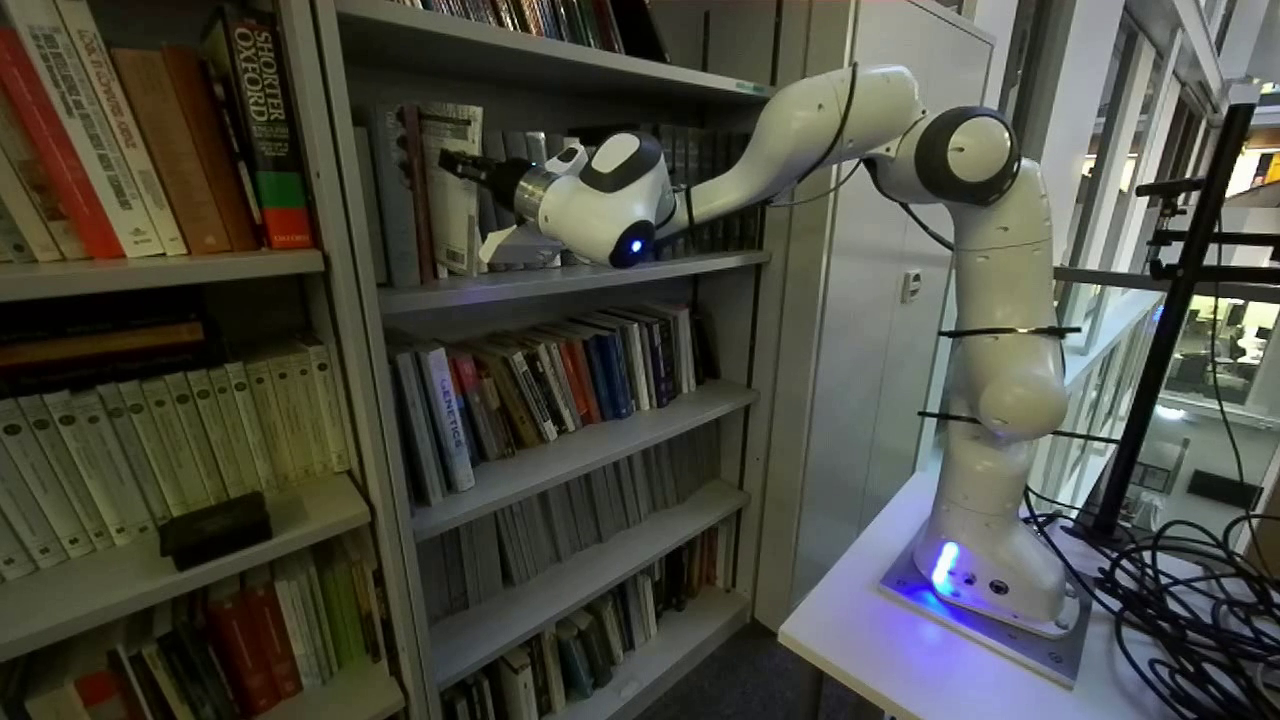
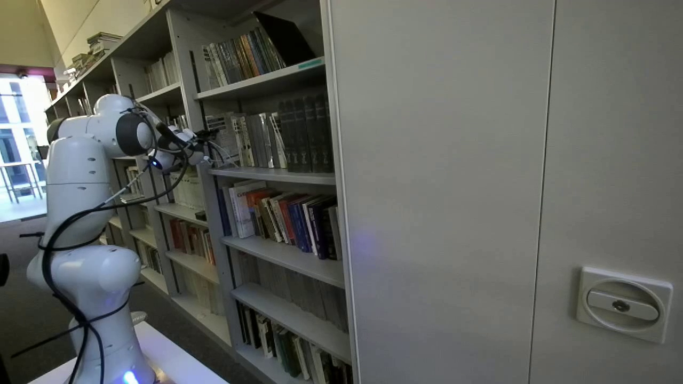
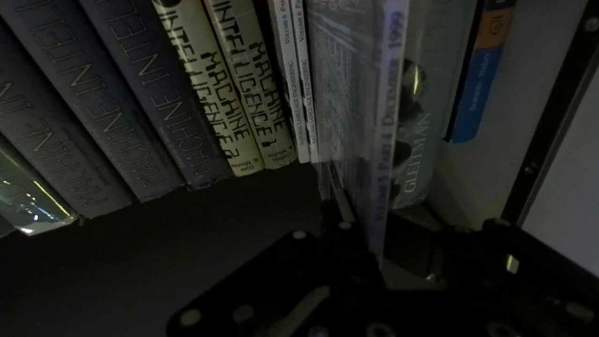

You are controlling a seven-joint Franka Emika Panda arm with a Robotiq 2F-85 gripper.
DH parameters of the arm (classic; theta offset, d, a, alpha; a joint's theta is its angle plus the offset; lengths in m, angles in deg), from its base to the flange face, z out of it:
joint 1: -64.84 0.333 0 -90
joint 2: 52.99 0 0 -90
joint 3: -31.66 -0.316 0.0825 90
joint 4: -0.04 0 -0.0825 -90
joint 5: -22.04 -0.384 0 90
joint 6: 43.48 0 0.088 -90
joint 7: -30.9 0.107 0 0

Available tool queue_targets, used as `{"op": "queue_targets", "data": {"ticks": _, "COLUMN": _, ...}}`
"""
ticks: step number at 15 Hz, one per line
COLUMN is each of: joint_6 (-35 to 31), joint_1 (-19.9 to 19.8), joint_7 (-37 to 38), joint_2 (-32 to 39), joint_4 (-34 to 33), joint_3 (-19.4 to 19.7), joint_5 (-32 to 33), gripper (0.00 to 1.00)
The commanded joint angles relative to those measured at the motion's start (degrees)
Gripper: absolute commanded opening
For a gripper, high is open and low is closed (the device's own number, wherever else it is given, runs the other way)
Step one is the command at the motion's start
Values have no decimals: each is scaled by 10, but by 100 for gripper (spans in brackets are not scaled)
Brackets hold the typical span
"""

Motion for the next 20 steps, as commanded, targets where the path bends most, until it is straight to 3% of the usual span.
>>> {"op": "queue_targets", "data": {"ticks": 1, "joint_6": -24, "joint_1": -12, "joint_7": 16, "joint_2": 16, "joint_4": -41, "joint_3": 3, "joint_5": 29, "gripper": 2}}
{"op": "queue_targets", "data": {"ticks": 20, "joint_6": -34, "joint_1": -17, "joint_7": -35, "joint_2": 46, "joint_4": -89, "joint_3": 17, "joint_5": -35, "gripper": 2}}
